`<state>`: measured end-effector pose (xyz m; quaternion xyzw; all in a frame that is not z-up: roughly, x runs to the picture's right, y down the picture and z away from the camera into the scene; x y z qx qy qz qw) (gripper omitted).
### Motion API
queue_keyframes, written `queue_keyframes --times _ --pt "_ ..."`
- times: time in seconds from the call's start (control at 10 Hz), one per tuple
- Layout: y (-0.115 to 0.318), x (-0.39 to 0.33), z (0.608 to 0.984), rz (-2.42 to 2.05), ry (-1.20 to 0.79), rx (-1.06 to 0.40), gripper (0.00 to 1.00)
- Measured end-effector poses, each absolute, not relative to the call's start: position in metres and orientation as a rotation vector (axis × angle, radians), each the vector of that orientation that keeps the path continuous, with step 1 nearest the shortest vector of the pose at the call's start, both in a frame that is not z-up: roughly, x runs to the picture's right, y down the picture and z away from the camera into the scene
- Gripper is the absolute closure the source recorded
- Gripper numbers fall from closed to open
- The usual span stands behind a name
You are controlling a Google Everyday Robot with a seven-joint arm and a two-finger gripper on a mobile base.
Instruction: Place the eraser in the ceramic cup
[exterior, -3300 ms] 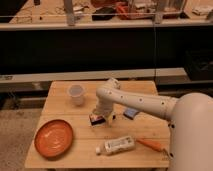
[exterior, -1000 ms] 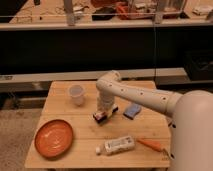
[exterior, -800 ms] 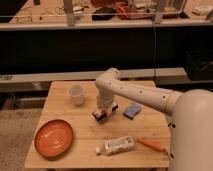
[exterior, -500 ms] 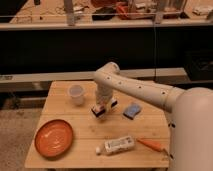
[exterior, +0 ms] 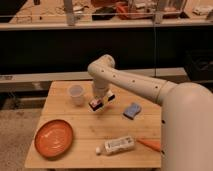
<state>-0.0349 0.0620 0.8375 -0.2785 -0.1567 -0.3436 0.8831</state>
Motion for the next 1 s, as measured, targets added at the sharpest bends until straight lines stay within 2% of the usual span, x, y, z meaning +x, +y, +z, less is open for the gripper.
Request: queue_keyframes --times 1.0 --pt "0.007 -0.083 0.825 -0.754 -0.311 -0.544 1.0"
